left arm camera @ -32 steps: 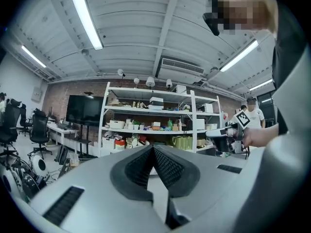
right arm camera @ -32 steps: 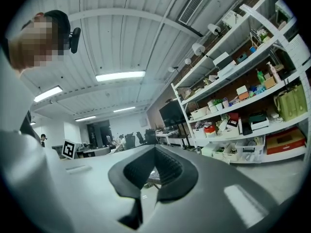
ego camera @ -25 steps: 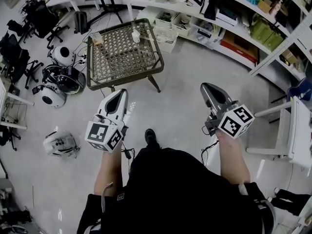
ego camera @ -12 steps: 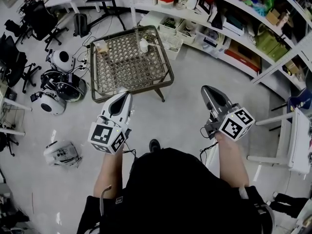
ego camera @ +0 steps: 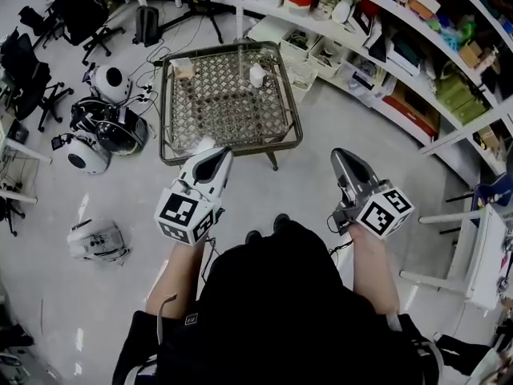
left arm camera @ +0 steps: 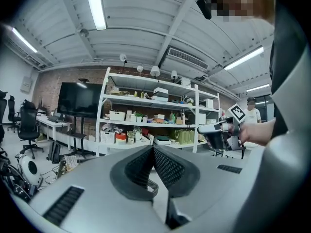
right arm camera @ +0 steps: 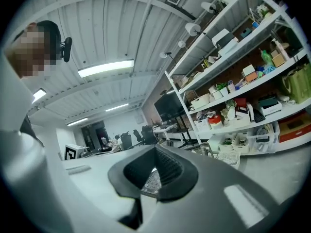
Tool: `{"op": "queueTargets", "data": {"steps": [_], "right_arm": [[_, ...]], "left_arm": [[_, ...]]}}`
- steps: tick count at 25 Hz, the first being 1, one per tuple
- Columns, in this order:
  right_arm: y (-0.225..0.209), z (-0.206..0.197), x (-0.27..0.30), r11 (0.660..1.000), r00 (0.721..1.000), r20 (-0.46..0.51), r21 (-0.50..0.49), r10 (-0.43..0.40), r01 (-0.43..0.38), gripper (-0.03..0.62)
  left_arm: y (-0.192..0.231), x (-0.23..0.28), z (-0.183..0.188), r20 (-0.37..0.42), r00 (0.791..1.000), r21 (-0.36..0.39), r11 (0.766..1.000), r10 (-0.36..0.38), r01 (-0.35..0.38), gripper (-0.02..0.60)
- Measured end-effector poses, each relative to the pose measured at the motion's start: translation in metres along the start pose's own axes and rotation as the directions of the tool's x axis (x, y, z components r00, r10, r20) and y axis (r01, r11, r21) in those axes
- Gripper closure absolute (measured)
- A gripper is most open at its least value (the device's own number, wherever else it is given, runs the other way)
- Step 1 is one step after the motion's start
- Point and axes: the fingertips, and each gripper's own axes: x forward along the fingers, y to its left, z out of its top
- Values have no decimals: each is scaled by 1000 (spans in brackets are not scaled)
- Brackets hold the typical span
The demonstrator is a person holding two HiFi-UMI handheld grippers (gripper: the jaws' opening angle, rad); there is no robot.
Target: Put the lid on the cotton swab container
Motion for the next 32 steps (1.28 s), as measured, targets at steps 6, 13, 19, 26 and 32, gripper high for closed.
{"op": "queueTargets", "data": {"steps": [6,13,19,26,32], "right_arm": [[-8,9,29,1000,1000,2,10,30,-30,586],[-22,15,74,995,995,2,38,97,-97,586],[-50,28,107,991,993,-14,55,120,-119,586],[-99,47,153,986,989,-34,90,144,-140,586],[-138,60,191,976,981,-45,118,187,-181,586]], "left_arm": [[16,10,12,22,1000,-13,1000,16,-16,577],[43,23,21,31,997,-10,998,64,-64,577],[68,57,25,17,996,-30,996,85,-85,577],[97,114,36,-20,994,-24,994,111,-111,577],[118,160,43,-56,987,-16,988,149,-150,577]]}}
